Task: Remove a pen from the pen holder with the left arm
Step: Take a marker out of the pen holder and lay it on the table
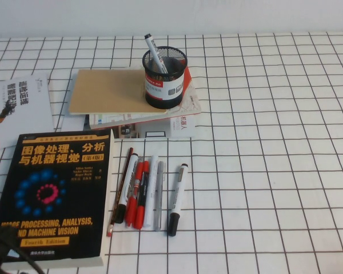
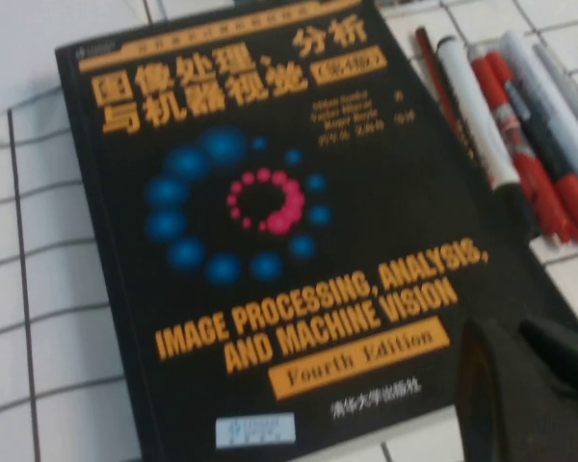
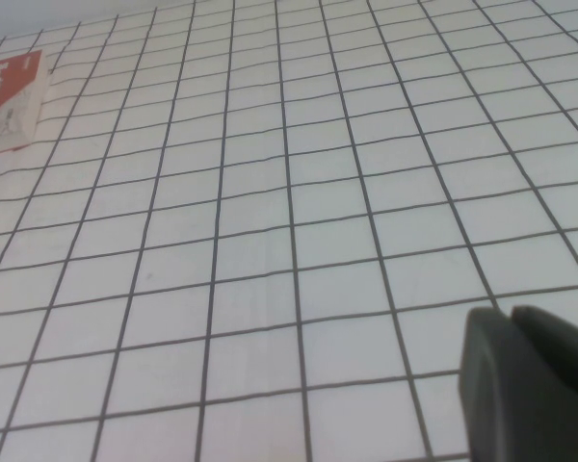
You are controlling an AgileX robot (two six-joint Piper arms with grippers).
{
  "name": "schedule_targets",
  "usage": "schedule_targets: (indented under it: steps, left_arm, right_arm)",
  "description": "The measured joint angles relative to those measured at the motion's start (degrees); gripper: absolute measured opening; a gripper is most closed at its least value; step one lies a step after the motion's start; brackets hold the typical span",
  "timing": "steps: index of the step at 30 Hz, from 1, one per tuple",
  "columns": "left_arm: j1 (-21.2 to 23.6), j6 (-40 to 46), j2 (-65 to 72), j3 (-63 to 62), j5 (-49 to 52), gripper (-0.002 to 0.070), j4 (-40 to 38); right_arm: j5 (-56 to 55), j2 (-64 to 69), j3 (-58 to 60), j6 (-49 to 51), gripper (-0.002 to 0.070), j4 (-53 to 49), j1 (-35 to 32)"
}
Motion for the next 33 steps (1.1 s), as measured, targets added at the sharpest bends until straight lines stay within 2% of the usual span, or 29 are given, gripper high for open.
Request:
schedule_targets:
  steps: [10, 18, 24, 33]
  left_arm:
    - [0.2, 0.0, -16.8, 8.3, -0.3, 0.0000, -0.1]
    - [7.5, 0.0, -29.0, 15.4, -4.7, 0.0000, -5.2]
    - [12.9, 0.0, -32.0, 21.9, -6.9, 0.0000, -6.9]
    - [13.4, -0.3, -32.1, 24.8, -11.2, 0.0000, -9.4]
  right_arm:
    - [0.0, 0.0, 0.0, 0.0, -0.0017, 0.0, 0.0]
    - [0.0, 0.0, 0.0, 0.0, -0.0016, 0.0, 0.0]
    - [0.0, 0.0, 0.0, 0.0, -0.0017, 0.0, 0.0]
    - [0.0, 0.0, 0.0, 0.0, -0.0016, 0.0, 0.0]
